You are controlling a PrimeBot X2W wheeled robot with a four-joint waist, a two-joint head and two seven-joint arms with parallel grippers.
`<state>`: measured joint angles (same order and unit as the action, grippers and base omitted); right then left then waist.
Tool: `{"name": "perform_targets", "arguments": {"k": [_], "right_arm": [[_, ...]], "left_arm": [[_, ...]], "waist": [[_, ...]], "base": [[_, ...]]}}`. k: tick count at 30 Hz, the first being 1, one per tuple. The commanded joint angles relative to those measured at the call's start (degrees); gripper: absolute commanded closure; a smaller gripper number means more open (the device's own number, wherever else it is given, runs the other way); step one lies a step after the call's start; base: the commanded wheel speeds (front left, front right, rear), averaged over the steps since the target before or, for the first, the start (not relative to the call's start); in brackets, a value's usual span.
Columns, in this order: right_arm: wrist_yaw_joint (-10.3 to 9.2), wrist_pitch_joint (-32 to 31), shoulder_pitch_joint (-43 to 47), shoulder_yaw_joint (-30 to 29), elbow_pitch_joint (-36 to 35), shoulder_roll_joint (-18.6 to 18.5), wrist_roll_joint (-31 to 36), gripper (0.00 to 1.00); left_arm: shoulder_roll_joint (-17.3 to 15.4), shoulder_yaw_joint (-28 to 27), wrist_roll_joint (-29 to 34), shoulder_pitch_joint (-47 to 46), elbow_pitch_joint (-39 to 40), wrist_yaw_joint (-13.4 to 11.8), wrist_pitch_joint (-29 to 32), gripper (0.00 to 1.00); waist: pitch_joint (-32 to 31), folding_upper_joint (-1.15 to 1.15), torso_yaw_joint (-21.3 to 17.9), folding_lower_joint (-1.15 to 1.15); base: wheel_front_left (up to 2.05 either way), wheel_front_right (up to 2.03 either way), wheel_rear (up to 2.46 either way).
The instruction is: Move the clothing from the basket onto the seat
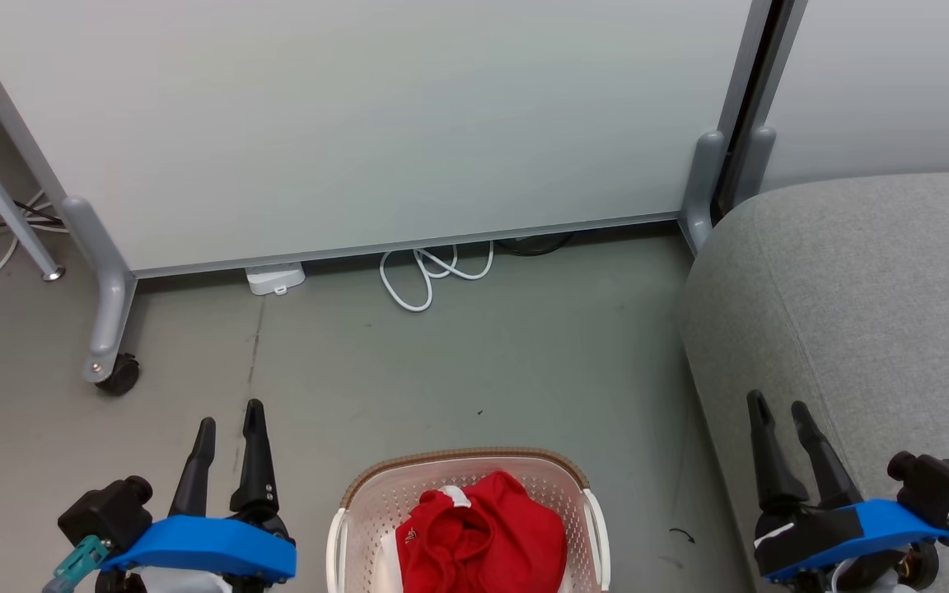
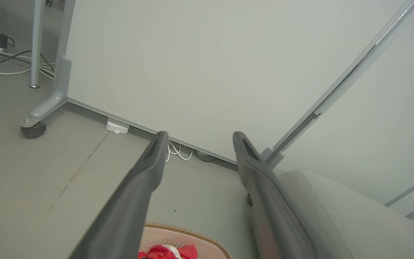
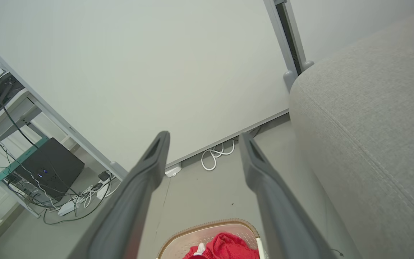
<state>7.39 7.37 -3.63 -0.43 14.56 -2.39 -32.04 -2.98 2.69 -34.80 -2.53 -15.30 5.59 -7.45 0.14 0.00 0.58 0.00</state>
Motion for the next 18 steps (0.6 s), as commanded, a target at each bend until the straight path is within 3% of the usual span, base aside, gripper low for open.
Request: {"name": "perform_targets", "arguments": {"k": [1, 18], "right_arm": [[0.09, 0.68, -1.18, 0.18, -0.39, -0.44, 1.94, 0.00], [0.11, 3.18, -1.48, 0.74, 0.29, -0.52, 12.47, 0.00]], "left_arm": [[-0.39, 0.21, 1.79, -1.18, 0.30, -0.12, -0.58, 0.00], [-0.53, 1.09, 11.55, -1.20, -0.78, -0.38, -3.03, 0.00]], "waist": [[0.02, 0.00, 0.00, 0.00], [0.03, 0.00, 0.15, 0.00]], "base": [[0.00, 0.00, 0.00], [0.00, 0.00, 0.00]]}}
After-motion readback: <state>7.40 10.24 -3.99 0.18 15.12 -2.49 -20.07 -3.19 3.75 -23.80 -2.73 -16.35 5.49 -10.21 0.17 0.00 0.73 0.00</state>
